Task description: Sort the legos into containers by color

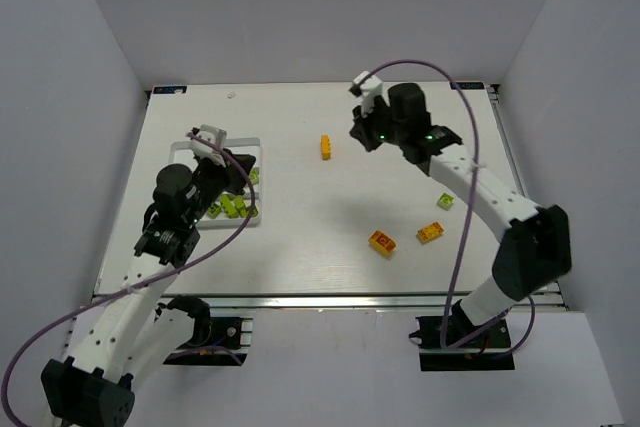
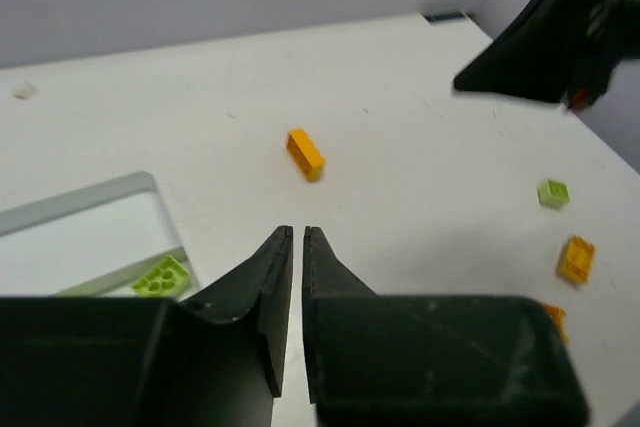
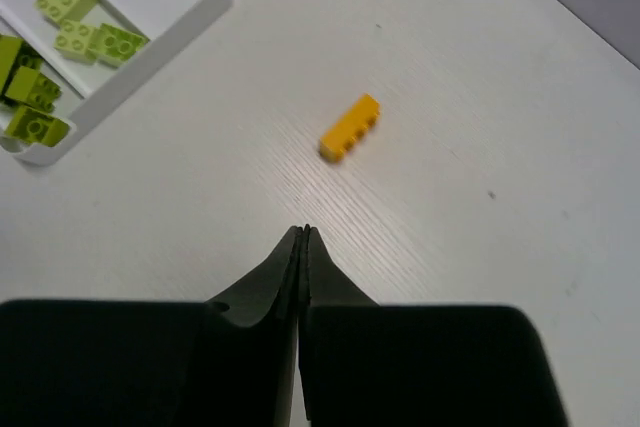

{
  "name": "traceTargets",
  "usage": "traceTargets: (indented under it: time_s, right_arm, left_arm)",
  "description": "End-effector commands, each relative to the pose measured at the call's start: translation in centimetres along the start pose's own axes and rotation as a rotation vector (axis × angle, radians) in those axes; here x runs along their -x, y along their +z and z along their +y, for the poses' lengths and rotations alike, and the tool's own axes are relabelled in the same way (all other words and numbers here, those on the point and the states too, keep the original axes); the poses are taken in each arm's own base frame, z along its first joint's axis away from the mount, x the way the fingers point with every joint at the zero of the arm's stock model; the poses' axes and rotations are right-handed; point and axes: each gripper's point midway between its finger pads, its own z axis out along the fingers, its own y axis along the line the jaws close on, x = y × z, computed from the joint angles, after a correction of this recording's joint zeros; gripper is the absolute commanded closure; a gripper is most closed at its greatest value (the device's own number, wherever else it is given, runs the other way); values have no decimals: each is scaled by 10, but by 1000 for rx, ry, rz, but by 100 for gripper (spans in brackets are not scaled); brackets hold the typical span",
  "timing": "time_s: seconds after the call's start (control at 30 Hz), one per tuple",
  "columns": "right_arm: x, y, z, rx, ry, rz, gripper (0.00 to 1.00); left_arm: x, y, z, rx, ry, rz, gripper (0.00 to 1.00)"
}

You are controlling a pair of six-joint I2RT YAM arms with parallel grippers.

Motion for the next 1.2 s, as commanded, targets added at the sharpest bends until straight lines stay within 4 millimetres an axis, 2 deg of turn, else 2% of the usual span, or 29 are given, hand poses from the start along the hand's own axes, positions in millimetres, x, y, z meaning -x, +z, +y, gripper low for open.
traceTargets:
  time_s: [0.0, 0.03, 0.07, 0.1, 0.13, 0.17, 0.2, 0.27, 0.33, 0.4, 0.5, 0.67, 0.73, 0.8, 1.03, 1.17]
  right_arm:
    - [-52, -37, -9, -35, 59, 139, 100]
    - [-68, -50, -24, -53, 72, 176, 100]
    - [-79, -67, -26, -64, 77, 209, 100]
    - [-102, -83, -50, -116, 73, 256, 76]
    - [-110, -96, -56, -141, 57, 276, 57]
    - [-122, -107, -67, -196, 49, 324, 19]
    - [-139, -123, -88, -251, 47, 363, 11]
    - [-153, -138, -106, -321, 31, 410, 11]
    - [-175, -154, -130, -383, 79, 474, 11]
    - [-196, -166, -137, -410, 155, 558, 15]
    - [-215, -167, -142, -394, 249, 600, 21]
    - [-243, -161, -146, -390, 258, 651, 20]
    - [-259, -163, -154, -386, 284, 684, 19]
    - [-263, -162, -157, -344, 281, 688, 18]
    - [-278, -151, -144, -178, 303, 699, 19]
    - [-281, -146, -143, -150, 324, 699, 21]
  left_arm:
    - [-13, 12, -30, -186, -22, 76, 79]
    - [-12, 12, -38, -232, -28, 90, 74]
    - [-15, 14, -39, -242, -30, 107, 68]
    - [-21, 17, -39, -242, -37, 132, 48]
    - [-22, 18, -38, -241, -37, 138, 38]
    - [-24, 19, -37, -235, -38, 146, 31]
    - [-24, 19, -36, -228, -36, 146, 22]
    - [-24, 18, -33, -211, -33, 146, 18]
    - [-23, 17, -34, -207, -27, 141, 17]
    - [-23, 17, -32, -197, -25, 137, 17]
    - [-23, 17, -34, -198, -20, 139, 16]
    - [-24, 16, -33, -197, -17, 140, 16]
    - [-23, 17, -33, -197, -17, 138, 16]
    - [-24, 17, -33, -196, -16, 141, 16]
    - [-23, 17, -32, -189, -9, 139, 16]
    - [-24, 17, -31, -187, -8, 142, 16]
